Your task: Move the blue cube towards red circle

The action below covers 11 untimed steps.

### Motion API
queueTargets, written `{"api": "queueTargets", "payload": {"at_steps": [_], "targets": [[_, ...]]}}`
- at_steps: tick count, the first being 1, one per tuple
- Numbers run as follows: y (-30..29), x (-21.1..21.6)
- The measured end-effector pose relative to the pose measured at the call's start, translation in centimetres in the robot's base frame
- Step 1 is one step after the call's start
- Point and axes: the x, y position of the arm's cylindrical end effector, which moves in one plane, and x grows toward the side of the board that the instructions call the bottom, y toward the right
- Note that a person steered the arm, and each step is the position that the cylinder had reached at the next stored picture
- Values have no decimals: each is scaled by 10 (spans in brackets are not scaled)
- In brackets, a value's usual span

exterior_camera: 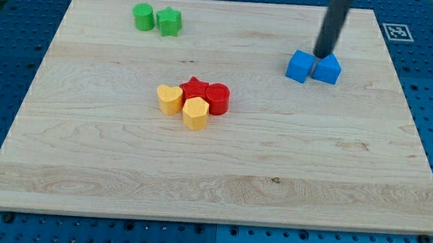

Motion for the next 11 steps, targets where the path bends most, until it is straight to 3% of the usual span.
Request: {"api": "queueTargets", "payload": {"at_steps": [1,3,4,6,8,9,11], "targets": [[0,24],[-91,-43],[-100,-45],[-76,-4],[-59,-1],[-58,23],[-30,10]]}}
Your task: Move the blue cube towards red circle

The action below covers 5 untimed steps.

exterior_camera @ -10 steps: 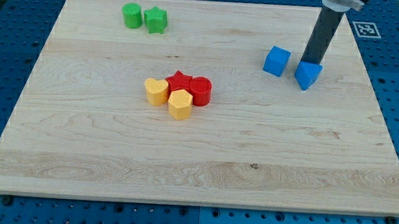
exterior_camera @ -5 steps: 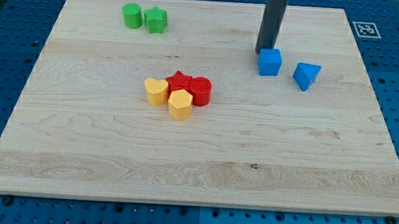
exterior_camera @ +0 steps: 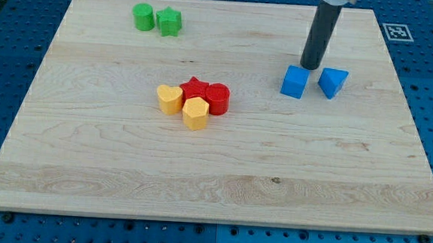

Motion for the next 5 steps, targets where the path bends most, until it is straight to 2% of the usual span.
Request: {"api": "queueTargets", "payload": {"at_steps": [1,2,4,5], "targets": [[-1,35],[-13,43],[-89,18],[-64,42]]}}
